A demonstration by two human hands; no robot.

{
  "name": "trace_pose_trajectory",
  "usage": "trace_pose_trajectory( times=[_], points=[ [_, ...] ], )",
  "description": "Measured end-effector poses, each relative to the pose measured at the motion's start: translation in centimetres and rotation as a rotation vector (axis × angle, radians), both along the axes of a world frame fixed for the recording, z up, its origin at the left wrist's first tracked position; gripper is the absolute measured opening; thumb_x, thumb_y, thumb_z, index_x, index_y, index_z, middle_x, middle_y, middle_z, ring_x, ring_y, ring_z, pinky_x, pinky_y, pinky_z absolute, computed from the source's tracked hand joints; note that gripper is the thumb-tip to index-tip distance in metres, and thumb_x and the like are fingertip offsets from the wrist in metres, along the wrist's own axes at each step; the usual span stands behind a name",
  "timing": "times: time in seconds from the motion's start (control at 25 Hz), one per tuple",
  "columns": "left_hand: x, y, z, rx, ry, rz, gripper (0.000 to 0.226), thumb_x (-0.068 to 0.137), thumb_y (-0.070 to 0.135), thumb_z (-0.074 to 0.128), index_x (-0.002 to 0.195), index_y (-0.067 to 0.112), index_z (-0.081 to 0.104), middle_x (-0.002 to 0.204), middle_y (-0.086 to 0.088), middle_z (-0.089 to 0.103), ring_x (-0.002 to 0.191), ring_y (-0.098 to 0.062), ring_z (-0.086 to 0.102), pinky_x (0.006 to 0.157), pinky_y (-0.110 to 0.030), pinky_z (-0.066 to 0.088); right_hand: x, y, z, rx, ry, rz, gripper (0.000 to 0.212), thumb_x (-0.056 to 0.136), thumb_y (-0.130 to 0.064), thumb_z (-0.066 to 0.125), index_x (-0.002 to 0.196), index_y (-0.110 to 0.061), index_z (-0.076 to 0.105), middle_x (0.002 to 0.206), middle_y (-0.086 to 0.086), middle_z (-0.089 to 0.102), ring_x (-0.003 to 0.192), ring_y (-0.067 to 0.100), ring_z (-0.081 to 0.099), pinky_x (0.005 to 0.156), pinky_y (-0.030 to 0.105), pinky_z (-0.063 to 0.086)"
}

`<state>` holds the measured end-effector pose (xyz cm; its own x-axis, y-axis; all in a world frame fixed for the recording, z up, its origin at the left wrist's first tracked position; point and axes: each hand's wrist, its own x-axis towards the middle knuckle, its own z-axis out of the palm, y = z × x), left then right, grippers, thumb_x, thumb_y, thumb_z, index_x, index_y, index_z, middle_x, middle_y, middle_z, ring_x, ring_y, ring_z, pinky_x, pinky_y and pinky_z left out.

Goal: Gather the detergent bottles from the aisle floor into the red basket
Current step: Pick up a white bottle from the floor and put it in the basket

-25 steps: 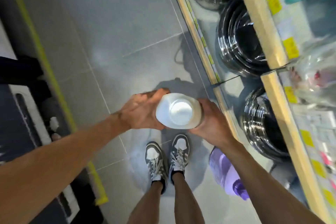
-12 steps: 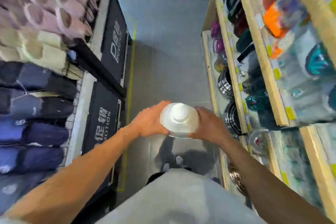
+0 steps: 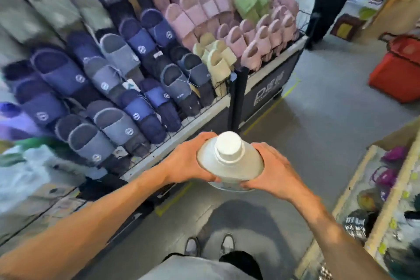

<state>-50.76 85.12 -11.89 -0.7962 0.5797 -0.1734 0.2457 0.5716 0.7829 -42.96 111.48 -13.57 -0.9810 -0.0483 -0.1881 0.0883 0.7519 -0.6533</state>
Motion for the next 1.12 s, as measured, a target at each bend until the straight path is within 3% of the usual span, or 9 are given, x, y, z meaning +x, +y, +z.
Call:
trace_pose_trajectory(
  times=[0.16, 0.28, 0.4, 0.52, 0.68, 0.76, 0.92, 1.12],
  points=[
    [4.2, -9.2, 1.7, 0.000, 0.056, 0.263, 0.096, 0.059, 0.045, 0.097, 0.134, 0.056, 0.038, 0.125, 0.032, 0.055, 0.112, 0.008, 0.052, 0.100, -0.021, 0.043, -3.7, -8.0, 1.7, 0.019, 0.000, 0.290, 0.090, 0.051, -0.054, 0.089, 0.130, -0.041, 0.046, 0.121, -0.023, 0.052, 0.115, 0.009, 0.052, 0.095, 0.037, 0.048],
    [8.9, -17.5, 2.5, -0.030, 0.102, 0.450, 0.097, 0.057, 0.056, 0.094, 0.137, 0.048, 0.039, 0.127, 0.025, 0.058, 0.115, -0.006, 0.056, 0.100, -0.040, 0.048, -4.9, -16.7, 3.0, 0.013, 0.003, 0.509, 0.090, 0.050, -0.053, 0.090, 0.129, -0.043, 0.048, 0.121, -0.024, 0.055, 0.113, 0.008, 0.054, 0.096, 0.036, 0.048],
    [14.5, -25.1, 3.3, -0.055, 0.120, 0.612, 0.091, 0.059, 0.057, 0.093, 0.132, 0.050, 0.039, 0.122, 0.026, 0.058, 0.113, -0.007, 0.057, 0.097, -0.040, 0.050, -3.9, -25.8, 3.7, -0.010, 0.003, 0.705, 0.091, 0.049, -0.058, 0.087, 0.130, -0.045, 0.046, 0.122, -0.023, 0.056, 0.113, 0.009, 0.055, 0.099, 0.042, 0.049],
    [22.5, -33.9, 4.0, -0.066, 0.099, 0.808, 0.095, 0.061, 0.052, 0.094, 0.137, 0.051, 0.038, 0.124, 0.029, 0.054, 0.118, -0.006, 0.053, 0.101, -0.035, 0.047, -0.3, -36.7, 4.2, -0.026, 0.002, 0.887, 0.089, 0.052, -0.059, 0.088, 0.129, -0.049, 0.043, 0.124, -0.026, 0.055, 0.114, 0.006, 0.055, 0.099, 0.043, 0.050],
    [33.0, -43.1, 4.6, -0.085, 0.102, 1.011, 0.096, 0.060, 0.056, 0.093, 0.139, 0.050, 0.038, 0.130, 0.027, 0.055, 0.123, -0.007, 0.053, 0.103, -0.040, 0.047, 5.6, -49.9, 4.2, -0.068, -0.031, 1.080, 0.092, 0.051, -0.060, 0.090, 0.129, -0.054, 0.042, 0.128, -0.027, 0.055, 0.118, 0.005, 0.056, 0.101, 0.041, 0.050],
    [37.9, -46.6, 5.0, -0.093, 0.111, 1.125, 0.093, 0.058, 0.058, 0.093, 0.133, 0.056, 0.039, 0.127, 0.031, 0.054, 0.121, -0.006, 0.053, 0.103, -0.041, 0.048, 8.4, -55.7, 4.3, -0.088, -0.044, 1.187, 0.087, 0.053, -0.055, 0.093, 0.123, -0.055, 0.042, 0.124, -0.028, 0.056, 0.115, 0.005, 0.057, 0.098, 0.038, 0.051],
    [47.9, -52.3, 4.9, -0.080, 0.123, 1.411, 0.095, 0.054, 0.054, 0.095, 0.133, 0.051, 0.042, 0.124, 0.027, 0.059, 0.118, 0.000, 0.055, 0.103, -0.037, 0.049, 14.6, -67.5, 4.8, -0.079, -0.029, 1.444, 0.085, 0.053, -0.054, 0.092, 0.121, -0.055, 0.041, 0.121, -0.027, 0.058, 0.111, 0.001, 0.058, 0.096, 0.037, 0.054],
    [57.8, -58.4, 4.5, -0.147, 0.074, 1.661, 0.094, 0.053, 0.057, 0.094, 0.131, 0.051, 0.041, 0.121, 0.026, 0.060, 0.113, -0.003, 0.057, 0.099, -0.037, 0.049, 22.5, -80.3, 4.1, -0.079, -0.034, 1.717, 0.091, 0.052, -0.056, 0.093, 0.129, -0.048, 0.046, 0.123, -0.025, 0.059, 0.113, 0.001, 0.058, 0.098, 0.039, 0.054]
  ],
)
